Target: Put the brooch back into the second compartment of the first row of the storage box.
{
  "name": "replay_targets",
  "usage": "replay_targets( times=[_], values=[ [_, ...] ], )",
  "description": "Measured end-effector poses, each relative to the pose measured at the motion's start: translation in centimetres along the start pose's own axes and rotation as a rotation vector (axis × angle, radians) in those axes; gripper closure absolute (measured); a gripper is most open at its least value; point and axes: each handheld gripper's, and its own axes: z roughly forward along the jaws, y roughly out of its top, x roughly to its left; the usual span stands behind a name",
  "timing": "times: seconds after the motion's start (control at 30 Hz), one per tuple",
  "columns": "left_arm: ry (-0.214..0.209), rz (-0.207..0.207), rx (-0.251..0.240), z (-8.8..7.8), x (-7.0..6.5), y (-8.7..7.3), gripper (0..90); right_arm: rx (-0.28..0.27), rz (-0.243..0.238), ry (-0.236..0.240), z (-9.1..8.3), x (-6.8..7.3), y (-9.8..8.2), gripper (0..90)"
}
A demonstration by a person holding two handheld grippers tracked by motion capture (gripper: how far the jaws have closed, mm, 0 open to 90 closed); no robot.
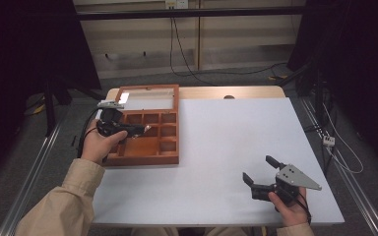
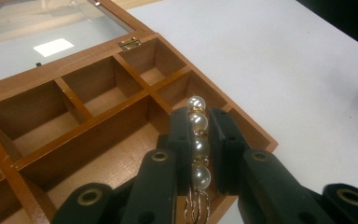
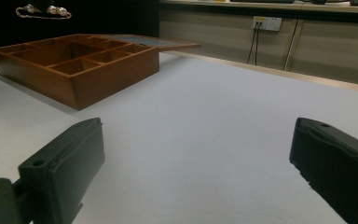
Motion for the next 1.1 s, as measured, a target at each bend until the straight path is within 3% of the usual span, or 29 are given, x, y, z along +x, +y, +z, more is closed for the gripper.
replay_targets(
  times=[1.1],
  values=[
    [0.041,-0.038,-0.012,0.4,1.9,0.2,80.4,-0.004,0.016,0.000,0.0,-0.3,-0.2,2.5]
  ],
)
